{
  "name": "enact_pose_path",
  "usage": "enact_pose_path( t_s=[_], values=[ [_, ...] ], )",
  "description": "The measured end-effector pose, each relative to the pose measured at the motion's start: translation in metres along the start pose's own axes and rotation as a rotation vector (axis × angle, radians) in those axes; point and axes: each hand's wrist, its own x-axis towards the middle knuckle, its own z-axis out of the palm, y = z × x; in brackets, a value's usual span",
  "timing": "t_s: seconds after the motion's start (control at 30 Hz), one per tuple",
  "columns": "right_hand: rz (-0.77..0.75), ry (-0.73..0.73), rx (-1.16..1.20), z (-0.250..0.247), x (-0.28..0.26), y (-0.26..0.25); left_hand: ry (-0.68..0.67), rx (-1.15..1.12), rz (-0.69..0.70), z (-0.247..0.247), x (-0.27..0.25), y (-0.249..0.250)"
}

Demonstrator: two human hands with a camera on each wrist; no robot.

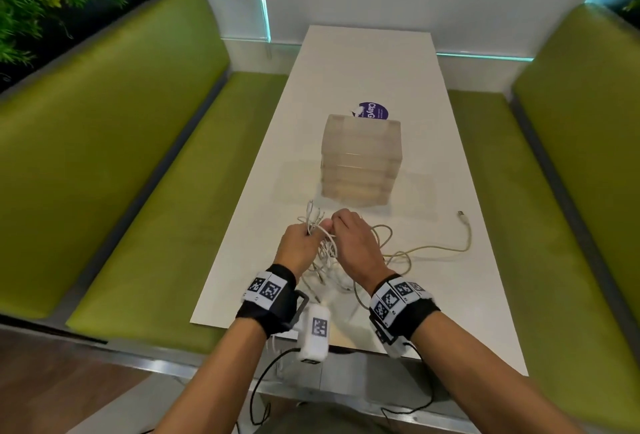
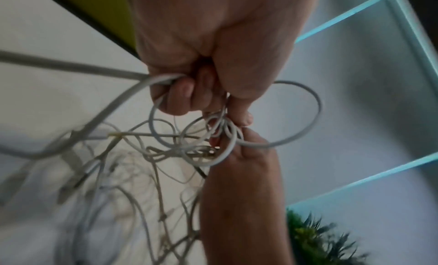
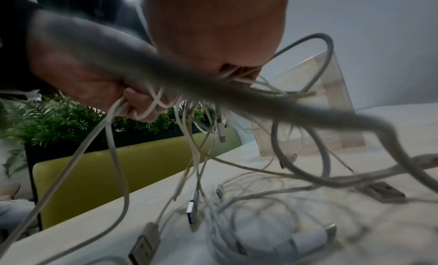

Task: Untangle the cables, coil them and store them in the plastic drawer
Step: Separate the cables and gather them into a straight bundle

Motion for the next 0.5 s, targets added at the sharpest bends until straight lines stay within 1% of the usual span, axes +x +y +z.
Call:
enact_pose_path(
  t_s=[0.1, 0.17, 0.2, 0.23, 0.33, 0.37, 0.43, 0.5],
  values=[
    [-0.038, 0.022, 0.02, 0.0, -0.001, 0.0, -0.07, -0.149, -0.098, -0.003, -0.002, 0.005],
    [-0.043, 0.007, 0.026, -0.002, -0.001, -0.001, -0.133, -0.211, -0.088, -0.008, -0.001, 0.003],
    [-0.047, -0.006, 0.029, -0.002, -0.001, -0.002, -0.139, -0.218, -0.068, -0.009, -0.002, 0.003],
    [-0.05, -0.016, 0.037, -0.002, 0.0, -0.002, -0.119, -0.224, -0.056, -0.009, -0.002, 0.004],
    [-0.055, -0.026, -0.011, 0.0, -0.004, 0.005, 0.042, -0.283, -0.006, -0.014, -0.003, 0.012],
    [-0.051, -0.019, -0.036, 0.001, -0.005, 0.009, 0.072, -0.282, 0.021, -0.016, -0.002, 0.014],
    [-0.03, -0.019, -0.045, 0.0, -0.004, 0.015, 0.107, -0.224, 0.077, -0.02, -0.002, 0.013],
    [-0.031, -0.052, -0.06, -0.001, 0.003, 0.013, 0.165, -0.192, 0.111, -0.022, -0.004, 0.01]
  ],
)
